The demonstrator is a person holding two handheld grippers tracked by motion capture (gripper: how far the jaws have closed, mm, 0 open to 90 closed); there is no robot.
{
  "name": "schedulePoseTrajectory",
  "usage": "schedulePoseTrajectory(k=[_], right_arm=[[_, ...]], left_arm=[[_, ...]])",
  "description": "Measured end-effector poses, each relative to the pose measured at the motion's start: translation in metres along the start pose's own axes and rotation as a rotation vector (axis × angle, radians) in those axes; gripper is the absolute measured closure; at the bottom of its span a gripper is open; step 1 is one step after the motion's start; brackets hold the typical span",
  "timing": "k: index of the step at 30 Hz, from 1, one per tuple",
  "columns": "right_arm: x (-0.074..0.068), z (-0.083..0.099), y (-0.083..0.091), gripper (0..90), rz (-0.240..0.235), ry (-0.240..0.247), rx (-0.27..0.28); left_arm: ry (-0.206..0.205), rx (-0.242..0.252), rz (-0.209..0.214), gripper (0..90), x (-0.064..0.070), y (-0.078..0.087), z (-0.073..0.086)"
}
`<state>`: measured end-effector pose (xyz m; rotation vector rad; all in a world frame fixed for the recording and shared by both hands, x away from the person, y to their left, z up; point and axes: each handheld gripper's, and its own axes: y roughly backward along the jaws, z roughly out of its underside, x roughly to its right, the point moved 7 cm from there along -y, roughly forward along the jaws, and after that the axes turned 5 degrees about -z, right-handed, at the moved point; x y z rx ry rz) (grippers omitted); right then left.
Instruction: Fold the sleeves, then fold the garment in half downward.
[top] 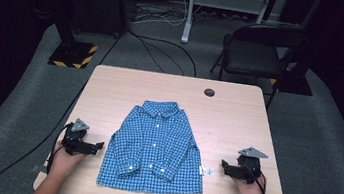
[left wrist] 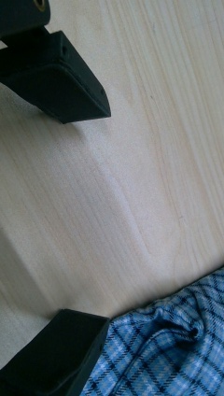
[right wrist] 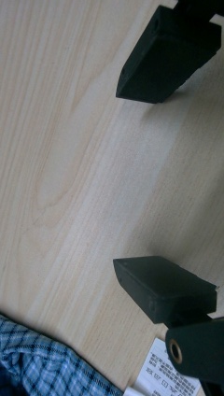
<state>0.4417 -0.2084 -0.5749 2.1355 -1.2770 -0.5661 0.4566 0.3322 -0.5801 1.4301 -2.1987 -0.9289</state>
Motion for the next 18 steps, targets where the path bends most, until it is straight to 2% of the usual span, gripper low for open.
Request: schedulePoseTrajectory(k=[18], right_arm=[[0.0, 0.0004, -0.0012, 9.7, 0.001, 0.0, -0.001]], left_arm=[[-0.009, -0.004, 0.006, 0.5, 0.0013, -0.0004, 0.0002]])
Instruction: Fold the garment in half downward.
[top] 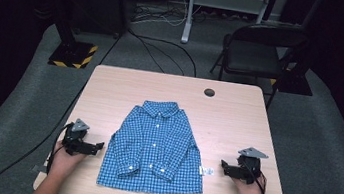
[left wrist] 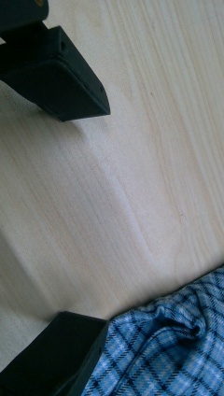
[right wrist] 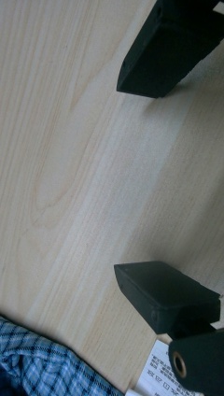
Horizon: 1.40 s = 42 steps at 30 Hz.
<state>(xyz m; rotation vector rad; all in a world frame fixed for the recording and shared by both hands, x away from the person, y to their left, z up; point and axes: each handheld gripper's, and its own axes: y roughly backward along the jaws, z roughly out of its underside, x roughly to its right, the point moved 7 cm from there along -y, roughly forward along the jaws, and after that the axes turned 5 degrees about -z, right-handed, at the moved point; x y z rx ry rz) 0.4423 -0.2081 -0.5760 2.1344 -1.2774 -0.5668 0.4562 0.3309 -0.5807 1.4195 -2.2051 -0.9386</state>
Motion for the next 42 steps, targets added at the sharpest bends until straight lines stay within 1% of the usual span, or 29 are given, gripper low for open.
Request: schedulePoseTrajectory(k=[6, 10, 17, 19, 20, 22, 26, 28, 30, 31, 34, 36, 37, 39, 41, 42], right_arm=[[0.0, 0.0, 0.0, 9.4, -0.004, 0.002, -0.001], [0.0, 0.0, 0.0, 9.3, -0.006, 0.001, 0.0], [0.001, 0.0, 0.001, 10.1, -0.017, 0.008, -0.004], [0.001, 0.0, 0.002, 10.0, -0.015, 0.0, -0.004], [0.001, 0.0, 0.002, 10.0, -0.012, 0.0, 0.0], [0.001, -0.001, 0.003, 10.0, -0.005, -0.001, 0.005], [0.001, -0.003, 0.006, 10.4, 0.0, 0.005, 0.023], [0.001, -0.004, 0.008, 10.8, -0.004, 0.005, 0.028], [0.0, -0.004, 0.008, 11.2, -0.008, 0.004, 0.027], [-0.001, -0.003, 0.007, 11.3, -0.017, 0.005, 0.024], [-0.002, -0.003, 0.007, 11.1, -0.017, 0.013, 0.028], [-0.002, -0.004, 0.007, 11.1, -0.016, 0.011, 0.033], [-0.002, -0.006, 0.008, 11.1, -0.018, 0.004, 0.043], [-0.002, -0.006, 0.009, 11.4, -0.009, 0.003, 0.046], [-0.002, -0.007, 0.009, 11.4, -0.009, -0.001, 0.048], [-0.003, -0.007, 0.009, 11.5, -0.011, 0.0, 0.051]], left_arm=[[0.0, -0.003, -0.005, 0.0, 0.0, 0.0, 0.0], [0.013, 0.003, -0.01, 1.8, -0.001, 0.001, 0.0], [0.012, 0.006, -0.005, 3.1, -0.002, 0.002, 0.0], [0.015, 0.005, -0.003, 4.3, -0.001, 0.002, 0.0], [0.004, -0.001, 0.001, 5.4, -0.001, 0.003, -0.001], [0.006, 0.005, 0.004, 5.4, -0.001, 0.005, -0.002], [-0.002, 0.018, 0.01, 5.4, 0.001, 0.009, -0.006], [-0.002, 0.022, 0.022, 5.9, 0.004, 0.011, -0.009], [-0.009, 0.027, 0.024, 6.7, 0.005, 0.012, -0.01], [-0.02, 0.042, 0.025, 6.7, 0.009, 0.013, -0.013], [-0.031, 0.047, 0.047, 7.7, 0.015, 0.016, -0.018], [-0.039, 0.049, 0.052, 8.7, 0.016, 0.017, -0.019], [-0.047, 0.053, 0.053, 9.1, 0.018, 0.017, -0.021], [-0.068, 0.054, 0.066, 9.9, 0.022, 0.019, -0.026], [-0.068, 0.057, 0.07, 10.0, 0.024, 0.019, -0.027], [-0.074, 0.059, 0.072, 10.2, 0.025, 0.019, -0.028]])
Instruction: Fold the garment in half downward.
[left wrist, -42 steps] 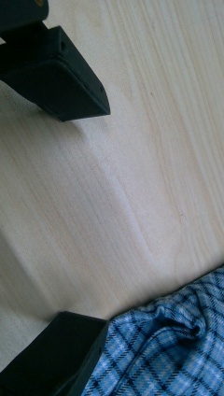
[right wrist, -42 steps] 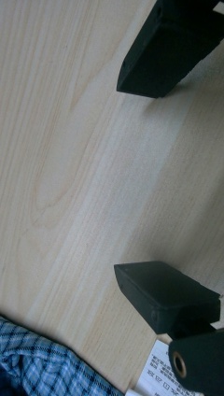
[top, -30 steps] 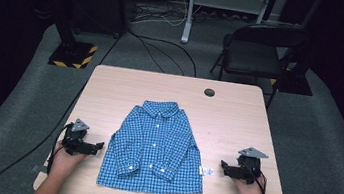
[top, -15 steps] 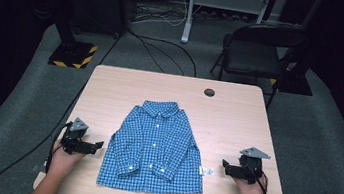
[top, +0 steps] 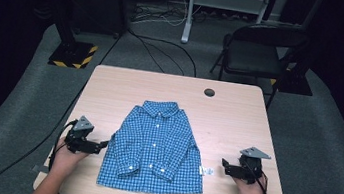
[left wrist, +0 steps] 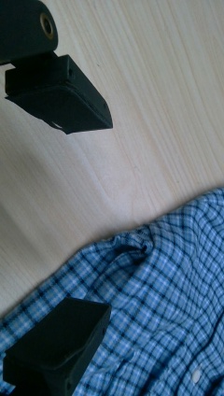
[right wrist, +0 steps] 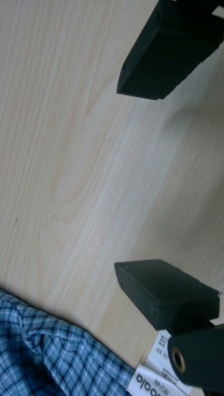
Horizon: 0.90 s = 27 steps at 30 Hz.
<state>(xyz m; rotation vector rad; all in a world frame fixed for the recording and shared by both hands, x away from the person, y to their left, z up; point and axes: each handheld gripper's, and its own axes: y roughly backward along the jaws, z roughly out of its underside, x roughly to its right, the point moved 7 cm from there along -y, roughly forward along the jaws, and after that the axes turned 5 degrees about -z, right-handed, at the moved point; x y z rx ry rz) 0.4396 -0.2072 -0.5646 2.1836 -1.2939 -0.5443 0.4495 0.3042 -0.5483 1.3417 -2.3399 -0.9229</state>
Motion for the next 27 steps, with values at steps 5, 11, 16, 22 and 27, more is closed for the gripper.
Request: schedulePoseTrajectory(k=[5, 11, 16, 22, 27], right_arm=[[-0.002, -0.002, 0.0, 11.4, 0.002, 0.022, 0.003], [-0.004, -0.004, -0.001, 11.8, 0.006, 0.05, -0.011], [-0.007, -0.007, -0.002, 11.8, -0.014, 0.053, -0.026], [-0.011, -0.017, 0.0, 11.8, -0.03, 0.059, -0.019], [-0.014, -0.02, -0.002, 11.7, -0.04, 0.053, -0.018]], left_arm=[[0.006, 0.006, 0.023, 10.8, 0.004, 0.002, -0.005], [-0.001, -0.011, 0.032, 12.7, 0.006, 0.003, -0.006], [-0.005, -0.01, 0.03, 13.0, 0.006, 0.004, -0.01], [-0.023, -0.011, 0.03, 14.1, 0.008, 0.006, -0.017], [-0.031, -0.011, 0.037, 14.5, 0.01, 0.007, -0.02]])
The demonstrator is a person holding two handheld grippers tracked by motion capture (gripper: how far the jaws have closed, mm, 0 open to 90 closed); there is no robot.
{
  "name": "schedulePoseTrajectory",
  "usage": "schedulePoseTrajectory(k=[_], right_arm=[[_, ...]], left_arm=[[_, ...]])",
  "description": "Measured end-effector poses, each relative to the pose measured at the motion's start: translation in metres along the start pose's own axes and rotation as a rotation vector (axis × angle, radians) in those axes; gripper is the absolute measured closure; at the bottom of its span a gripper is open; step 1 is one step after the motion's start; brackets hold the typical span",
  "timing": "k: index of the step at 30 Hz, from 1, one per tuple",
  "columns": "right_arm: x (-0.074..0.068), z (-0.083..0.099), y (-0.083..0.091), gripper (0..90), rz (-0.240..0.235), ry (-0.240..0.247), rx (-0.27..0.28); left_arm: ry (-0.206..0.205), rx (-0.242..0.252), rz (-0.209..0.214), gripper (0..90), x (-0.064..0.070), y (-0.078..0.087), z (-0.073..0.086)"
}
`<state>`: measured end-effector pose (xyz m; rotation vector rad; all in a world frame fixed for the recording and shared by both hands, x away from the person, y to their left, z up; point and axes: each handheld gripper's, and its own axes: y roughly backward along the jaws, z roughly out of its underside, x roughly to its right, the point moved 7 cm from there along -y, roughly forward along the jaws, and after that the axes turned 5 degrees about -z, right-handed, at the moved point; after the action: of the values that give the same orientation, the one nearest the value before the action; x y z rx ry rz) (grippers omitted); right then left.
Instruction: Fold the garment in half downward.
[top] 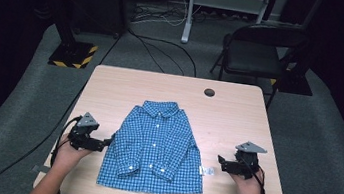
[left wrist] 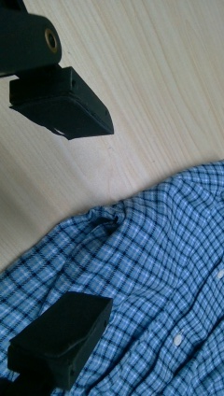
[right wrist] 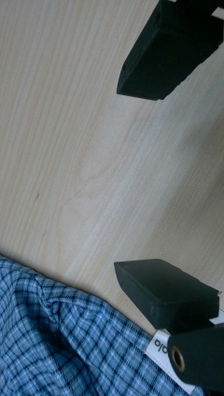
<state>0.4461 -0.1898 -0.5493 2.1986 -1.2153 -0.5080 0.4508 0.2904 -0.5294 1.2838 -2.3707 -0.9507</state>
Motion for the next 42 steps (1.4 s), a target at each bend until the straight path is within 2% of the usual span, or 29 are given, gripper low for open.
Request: schedulePoseTrajectory(k=[9, 12, 18, 21, 23, 31, 34, 39, 42], right_arm=[[-0.006, -0.009, -0.004, 13.2, -0.03, 0.026, -0.009], [-0.011, -0.014, -0.006, 14.3, -0.057, 0.037, -0.013], [-0.014, -0.018, -0.011, 15.0, -0.06, 0.053, -0.027], [-0.014, -0.022, -0.012, 15.1, -0.066, 0.052, -0.027], [-0.014, -0.024, -0.014, 15.0, -0.072, 0.05, -0.027], [-0.02, -0.035, -0.021, 15.0, -0.088, 0.067, -0.029], [-0.021, -0.039, -0.023, 14.8, -0.09, 0.075, -0.032], [-0.023, -0.044, -0.031, 15.1, -0.104, 0.074, -0.044], [-0.024, -0.045, -0.033, 15.5, -0.11, 0.075, -0.047]], left_arm=[[-0.009, 0.006, 0.015, 14.8, 0.004, -0.005, -0.011], [-0.017, 0.0, 0.018, 14.9, 0.007, -0.009, -0.016], [-0.022, -0.01, 0.026, 15.8, 0.01, -0.015, -0.02], [-0.018, -0.01, 0.028, 15.7, 0.011, -0.019, -0.023], [0.0, -0.004, 0.033, 15.6, 0.012, -0.024, -0.026], [-0.004, -0.011, 0.043, 14.7, 0.017, -0.035, -0.031], [-0.006, -0.016, 0.039, 13.8, 0.017, -0.039, -0.033], [0.024, -0.017, 0.048, 14.0, 0.016, -0.048, -0.038], [0.022, -0.022, 0.038, 13.7, 0.015, -0.051, -0.039]])
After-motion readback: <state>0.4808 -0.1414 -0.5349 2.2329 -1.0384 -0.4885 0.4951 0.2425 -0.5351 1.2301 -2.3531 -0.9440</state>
